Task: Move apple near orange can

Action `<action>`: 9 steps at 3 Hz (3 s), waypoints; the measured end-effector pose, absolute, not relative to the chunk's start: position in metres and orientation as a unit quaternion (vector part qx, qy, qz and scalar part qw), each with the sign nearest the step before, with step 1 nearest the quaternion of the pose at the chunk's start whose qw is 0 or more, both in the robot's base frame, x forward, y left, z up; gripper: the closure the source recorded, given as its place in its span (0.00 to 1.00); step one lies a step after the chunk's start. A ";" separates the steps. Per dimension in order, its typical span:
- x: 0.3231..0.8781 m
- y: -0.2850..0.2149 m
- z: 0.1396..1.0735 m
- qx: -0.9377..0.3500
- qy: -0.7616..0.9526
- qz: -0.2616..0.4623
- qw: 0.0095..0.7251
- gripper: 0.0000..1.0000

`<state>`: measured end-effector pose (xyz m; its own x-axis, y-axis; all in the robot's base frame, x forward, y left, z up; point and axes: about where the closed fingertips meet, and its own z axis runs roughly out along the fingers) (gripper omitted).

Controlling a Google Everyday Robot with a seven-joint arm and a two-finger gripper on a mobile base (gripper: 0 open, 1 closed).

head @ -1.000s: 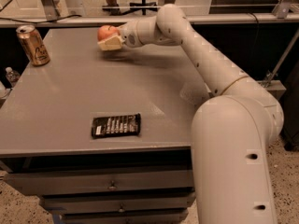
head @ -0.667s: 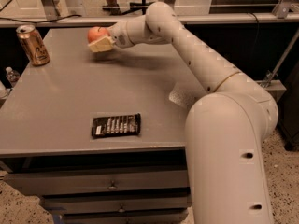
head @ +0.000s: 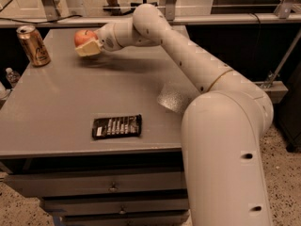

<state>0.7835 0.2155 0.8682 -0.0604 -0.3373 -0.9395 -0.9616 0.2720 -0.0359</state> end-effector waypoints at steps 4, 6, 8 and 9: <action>0.764 0.286 0.851 -0.526 0.630 0.369 0.435 1.00; 0.757 0.300 0.845 -0.530 0.629 0.380 0.424 1.00; 0.753 0.309 0.840 -0.528 0.630 0.390 0.415 0.59; 0.752 0.311 0.837 -0.528 0.630 0.394 0.411 0.35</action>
Offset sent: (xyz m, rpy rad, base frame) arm -0.0080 0.0541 -0.0101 0.0034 0.0183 0.0755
